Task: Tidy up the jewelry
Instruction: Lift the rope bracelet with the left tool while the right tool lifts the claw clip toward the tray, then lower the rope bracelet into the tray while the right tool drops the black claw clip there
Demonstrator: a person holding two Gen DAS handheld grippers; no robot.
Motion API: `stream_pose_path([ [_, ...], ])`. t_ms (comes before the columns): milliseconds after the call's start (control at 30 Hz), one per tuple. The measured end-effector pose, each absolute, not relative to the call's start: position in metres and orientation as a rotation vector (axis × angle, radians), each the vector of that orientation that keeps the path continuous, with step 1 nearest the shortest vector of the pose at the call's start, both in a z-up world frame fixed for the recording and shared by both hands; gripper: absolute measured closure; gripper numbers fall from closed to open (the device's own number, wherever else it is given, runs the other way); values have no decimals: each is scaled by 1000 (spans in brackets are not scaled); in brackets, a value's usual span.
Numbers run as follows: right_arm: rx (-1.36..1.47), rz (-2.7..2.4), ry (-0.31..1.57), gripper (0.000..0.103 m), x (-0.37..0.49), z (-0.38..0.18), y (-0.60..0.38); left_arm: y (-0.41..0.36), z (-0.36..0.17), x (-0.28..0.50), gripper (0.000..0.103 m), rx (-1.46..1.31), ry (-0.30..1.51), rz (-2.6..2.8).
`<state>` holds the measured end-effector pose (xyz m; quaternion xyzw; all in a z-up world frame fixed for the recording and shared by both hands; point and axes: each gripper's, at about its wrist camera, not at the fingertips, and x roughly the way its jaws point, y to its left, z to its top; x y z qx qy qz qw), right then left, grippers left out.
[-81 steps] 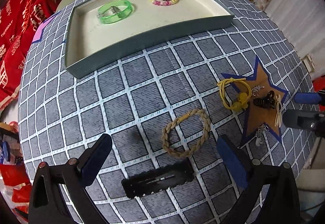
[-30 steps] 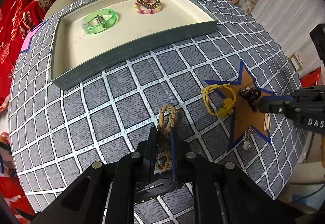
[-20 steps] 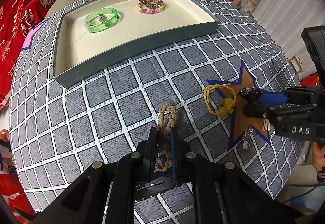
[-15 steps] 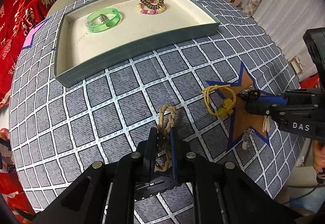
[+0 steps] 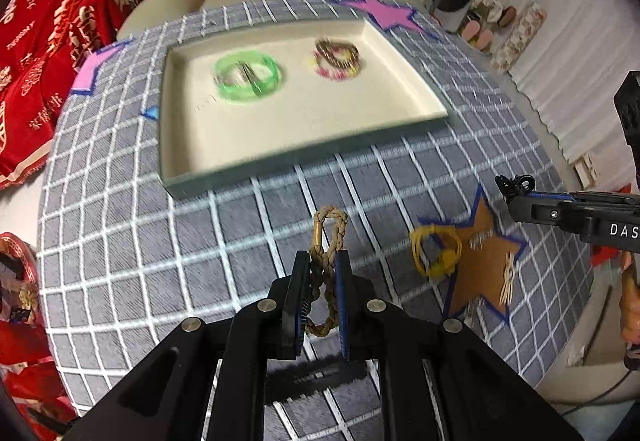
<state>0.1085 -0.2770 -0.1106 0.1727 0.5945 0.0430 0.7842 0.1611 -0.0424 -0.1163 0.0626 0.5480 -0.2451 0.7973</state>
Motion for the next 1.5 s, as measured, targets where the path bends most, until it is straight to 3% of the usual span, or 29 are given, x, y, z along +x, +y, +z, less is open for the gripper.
stream_pose_path([
  [433,341,154,1204,81,205,-83,-273,-40,-90,248,82,47,1093,-431],
  [1000,333,176,1318,81,289,-152,-261,-54,-160,307,82,61,1260,-304],
  [1500,303,128,1345,81,307,-180,-264,-70,-178,326,82,129,1255,-259],
])
